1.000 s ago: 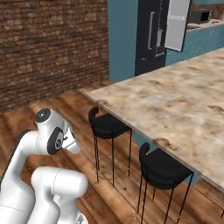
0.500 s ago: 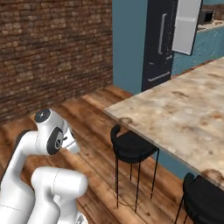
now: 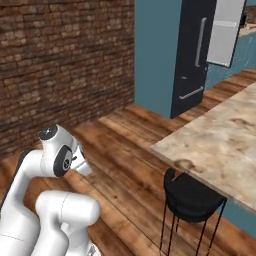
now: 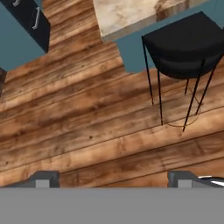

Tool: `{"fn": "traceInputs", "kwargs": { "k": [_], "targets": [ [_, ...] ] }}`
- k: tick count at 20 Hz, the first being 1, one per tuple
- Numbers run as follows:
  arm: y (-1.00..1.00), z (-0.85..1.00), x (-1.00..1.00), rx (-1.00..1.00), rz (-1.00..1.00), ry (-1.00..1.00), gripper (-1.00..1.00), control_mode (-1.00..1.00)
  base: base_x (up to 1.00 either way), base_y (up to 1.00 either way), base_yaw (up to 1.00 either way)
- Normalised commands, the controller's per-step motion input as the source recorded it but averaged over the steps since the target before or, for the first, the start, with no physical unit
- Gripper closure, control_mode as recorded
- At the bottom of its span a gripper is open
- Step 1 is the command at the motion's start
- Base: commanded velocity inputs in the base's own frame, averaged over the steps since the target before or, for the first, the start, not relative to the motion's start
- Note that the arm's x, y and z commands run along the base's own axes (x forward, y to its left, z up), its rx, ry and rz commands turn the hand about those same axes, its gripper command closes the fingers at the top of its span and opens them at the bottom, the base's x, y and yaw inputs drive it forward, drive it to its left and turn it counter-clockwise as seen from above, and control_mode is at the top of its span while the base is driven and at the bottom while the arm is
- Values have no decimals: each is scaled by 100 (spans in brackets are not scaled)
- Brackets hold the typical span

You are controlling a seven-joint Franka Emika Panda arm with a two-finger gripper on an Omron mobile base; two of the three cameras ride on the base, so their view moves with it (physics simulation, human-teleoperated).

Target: Place the cold items (cucumber and onion) from the fridge in one tupperware on the dining counter. Place the warm items (hot dog and kebab skewer) in the stove area in another tupperware.

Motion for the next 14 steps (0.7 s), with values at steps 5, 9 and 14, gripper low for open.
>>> {"fn": "traceInputs", "kwargs": {
  "k": [5,9,14],
  "targets": [
    [0,0,0,0,0,0,-100,100,100,100,-31],
    [0,0,0,0,0,0,-100,100,100,93,-45],
    [0,0,0,0,0,0,-100,100,100,54,-55]
  ]
}}
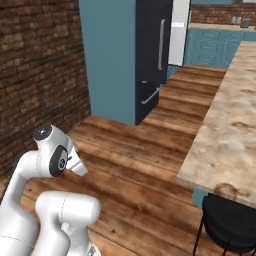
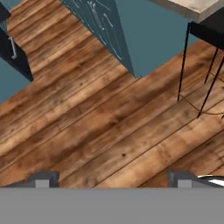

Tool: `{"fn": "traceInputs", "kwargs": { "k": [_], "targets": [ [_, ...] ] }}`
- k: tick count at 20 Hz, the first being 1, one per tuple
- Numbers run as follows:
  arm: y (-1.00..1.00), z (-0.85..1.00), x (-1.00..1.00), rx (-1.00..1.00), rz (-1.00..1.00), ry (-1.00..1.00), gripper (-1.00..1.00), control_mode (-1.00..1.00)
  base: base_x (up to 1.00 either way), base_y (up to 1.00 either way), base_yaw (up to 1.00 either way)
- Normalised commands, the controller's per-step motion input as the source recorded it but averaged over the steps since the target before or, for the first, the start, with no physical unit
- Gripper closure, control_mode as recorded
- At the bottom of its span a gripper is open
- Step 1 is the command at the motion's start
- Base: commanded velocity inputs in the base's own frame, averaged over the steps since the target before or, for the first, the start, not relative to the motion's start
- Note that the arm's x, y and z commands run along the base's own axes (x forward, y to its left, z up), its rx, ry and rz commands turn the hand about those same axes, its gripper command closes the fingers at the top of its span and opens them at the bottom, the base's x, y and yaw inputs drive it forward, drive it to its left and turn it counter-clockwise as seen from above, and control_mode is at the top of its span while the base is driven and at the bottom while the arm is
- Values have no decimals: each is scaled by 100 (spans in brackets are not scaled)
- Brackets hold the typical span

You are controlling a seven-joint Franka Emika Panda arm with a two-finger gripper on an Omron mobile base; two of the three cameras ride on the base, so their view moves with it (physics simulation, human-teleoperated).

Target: Place the cold items (cucumber and onion) from the fridge in one tupperware on the dining counter. Place the warm items (hot dog and kebab skewer) in the stove area in another tupperware.

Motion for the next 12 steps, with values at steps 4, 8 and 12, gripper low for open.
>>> {"fn": "traceInputs", "kwargs": {
  "k": [4,8,12],
  "targets": [
    [0,0,0,0,0,0,-100,100,100,15,-53],
    [0,0,0,0,0,0,-100,100,100,9,-27],
    [0,0,0,0,0,0,-100,100,100,57,-1]
  ]
}}
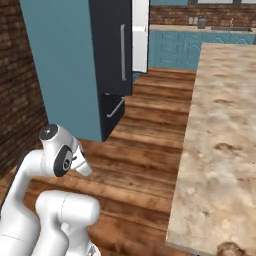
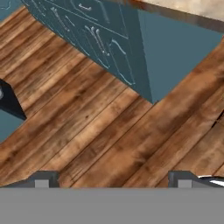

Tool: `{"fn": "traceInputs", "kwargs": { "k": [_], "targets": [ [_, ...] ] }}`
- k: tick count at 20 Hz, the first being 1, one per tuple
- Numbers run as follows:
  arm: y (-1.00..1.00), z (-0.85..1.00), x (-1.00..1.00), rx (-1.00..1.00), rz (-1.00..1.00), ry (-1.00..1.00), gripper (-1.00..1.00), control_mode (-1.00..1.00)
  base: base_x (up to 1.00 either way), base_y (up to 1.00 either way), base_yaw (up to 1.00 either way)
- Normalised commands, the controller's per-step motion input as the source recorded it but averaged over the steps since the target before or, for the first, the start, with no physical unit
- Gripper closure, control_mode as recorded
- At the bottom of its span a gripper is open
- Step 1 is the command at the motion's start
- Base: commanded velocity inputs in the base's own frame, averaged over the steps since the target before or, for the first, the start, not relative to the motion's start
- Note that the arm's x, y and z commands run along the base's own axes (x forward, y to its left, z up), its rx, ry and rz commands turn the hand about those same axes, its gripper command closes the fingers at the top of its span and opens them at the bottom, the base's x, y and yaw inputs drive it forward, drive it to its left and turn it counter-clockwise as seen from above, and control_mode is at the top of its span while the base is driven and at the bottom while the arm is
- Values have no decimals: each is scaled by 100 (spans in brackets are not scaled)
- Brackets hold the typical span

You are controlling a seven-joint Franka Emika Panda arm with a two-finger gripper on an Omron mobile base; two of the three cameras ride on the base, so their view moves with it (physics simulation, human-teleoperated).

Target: Place the cold items (cucumber and onion) from the fridge in one tupperware on the dining counter. Place the warm items (hot dog and kebab skewer) in the stove area in another tupperware.

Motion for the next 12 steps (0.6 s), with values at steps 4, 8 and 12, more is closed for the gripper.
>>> {"fn": "traceInputs", "kwargs": {
  "k": [4,8,12],
  "targets": [
    [0,0,0,0,0,0,-100,100,100,54,-1],
    [0,0,0,0,0,0,-100,100,100,4,-15],
    [0,0,0,0,0,0,-100,100,100,-4,-19]
  ]
}}
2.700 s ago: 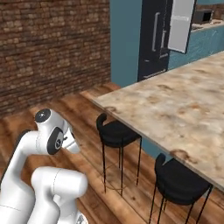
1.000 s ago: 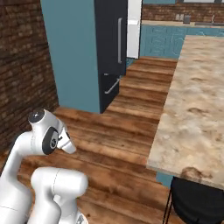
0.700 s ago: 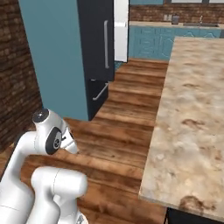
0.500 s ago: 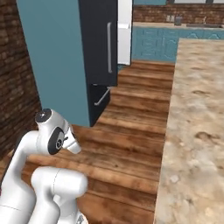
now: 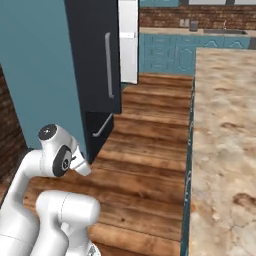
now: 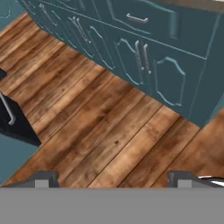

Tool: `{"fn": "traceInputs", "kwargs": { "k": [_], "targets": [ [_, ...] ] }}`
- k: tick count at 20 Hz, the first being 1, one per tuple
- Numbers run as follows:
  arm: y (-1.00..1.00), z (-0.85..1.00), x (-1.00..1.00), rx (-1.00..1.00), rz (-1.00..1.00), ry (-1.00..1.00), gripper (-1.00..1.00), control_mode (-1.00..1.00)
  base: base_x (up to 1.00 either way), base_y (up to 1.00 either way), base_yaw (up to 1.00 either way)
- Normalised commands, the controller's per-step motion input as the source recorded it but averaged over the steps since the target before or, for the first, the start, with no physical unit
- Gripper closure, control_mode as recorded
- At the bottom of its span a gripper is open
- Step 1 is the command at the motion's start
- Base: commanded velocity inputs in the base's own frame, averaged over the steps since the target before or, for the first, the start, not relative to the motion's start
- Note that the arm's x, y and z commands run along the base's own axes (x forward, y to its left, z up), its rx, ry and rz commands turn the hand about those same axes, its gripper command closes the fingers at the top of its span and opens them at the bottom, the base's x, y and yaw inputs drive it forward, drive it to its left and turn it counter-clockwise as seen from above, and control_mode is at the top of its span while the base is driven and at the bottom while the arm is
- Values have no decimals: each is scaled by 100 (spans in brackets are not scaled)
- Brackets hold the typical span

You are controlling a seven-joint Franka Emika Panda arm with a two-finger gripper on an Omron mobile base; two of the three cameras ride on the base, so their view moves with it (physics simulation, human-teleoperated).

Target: Place the cold items (cucumber and onion) from the fridge in one tupperware on the dining counter. Place the warm items (hot dog and kebab skewer) in the stove area in another tupperware.

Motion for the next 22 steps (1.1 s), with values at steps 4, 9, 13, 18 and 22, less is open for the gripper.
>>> {"fn": "traceInputs", "kwargs": {
  "k": [4,9,13,18,22],
  "targets": [
    [0,0,0,0,0,0,-100,100,100,-4,-9],
    [0,0,0,0,0,0,-100,100,100,-28,-3],
    [0,0,0,0,0,0,-100,100,100,-46,0],
    [0,0,0,0,0,0,-100,100,100,-37,0],
    [0,0,0,0,0,0,-100,100,100,-12,0]
  ]
}}
